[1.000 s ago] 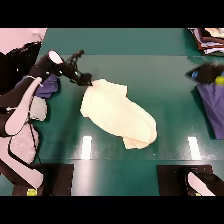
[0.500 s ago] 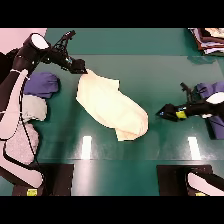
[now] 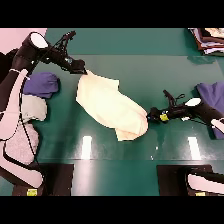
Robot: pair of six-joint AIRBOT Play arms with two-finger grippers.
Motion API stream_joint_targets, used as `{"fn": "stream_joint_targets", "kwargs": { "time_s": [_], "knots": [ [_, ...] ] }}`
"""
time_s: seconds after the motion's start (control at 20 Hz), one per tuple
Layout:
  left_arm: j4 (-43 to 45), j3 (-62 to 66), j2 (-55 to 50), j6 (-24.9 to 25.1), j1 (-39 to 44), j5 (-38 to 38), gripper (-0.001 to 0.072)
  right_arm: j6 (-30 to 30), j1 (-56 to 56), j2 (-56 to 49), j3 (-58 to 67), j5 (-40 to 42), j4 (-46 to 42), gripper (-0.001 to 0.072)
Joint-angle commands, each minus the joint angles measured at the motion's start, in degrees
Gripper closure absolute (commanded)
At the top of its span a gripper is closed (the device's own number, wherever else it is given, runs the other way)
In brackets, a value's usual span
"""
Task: Fold the shirts.
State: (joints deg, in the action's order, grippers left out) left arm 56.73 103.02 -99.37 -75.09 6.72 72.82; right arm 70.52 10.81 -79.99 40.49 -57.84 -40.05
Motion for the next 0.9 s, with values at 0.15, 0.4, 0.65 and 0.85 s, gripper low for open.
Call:
{"fn": "stream_joint_targets", "kwargs": {
  "time_s": [0.15,0.4,0.65,0.85],
  "knots": [
    [8.79,6.10,6.32,-2.58,-0.07,1.55,0.0673,-0.66,-7.15,12.02,5.46,2.86,-1.18,0.0695],
    [9.25,15.74,19.87,-2.58,-0.04,-0.46,0.0672,0.17,-13.29,25.16,25.00,-0.59,-6.12,0.0695],
    [9.09,15.72,35.91,-2.56,-0.04,-4.92,0.0672,0.63,-16.83,33.03,41.31,-4.55,-8.17,0.0695],
    [9.07,15.74,46.03,-2.99,-0.04,-9.33,0.0673,0.63,-22.69,37.90,50.42,-8.00,-8.20,0.0695]
  ]
}}
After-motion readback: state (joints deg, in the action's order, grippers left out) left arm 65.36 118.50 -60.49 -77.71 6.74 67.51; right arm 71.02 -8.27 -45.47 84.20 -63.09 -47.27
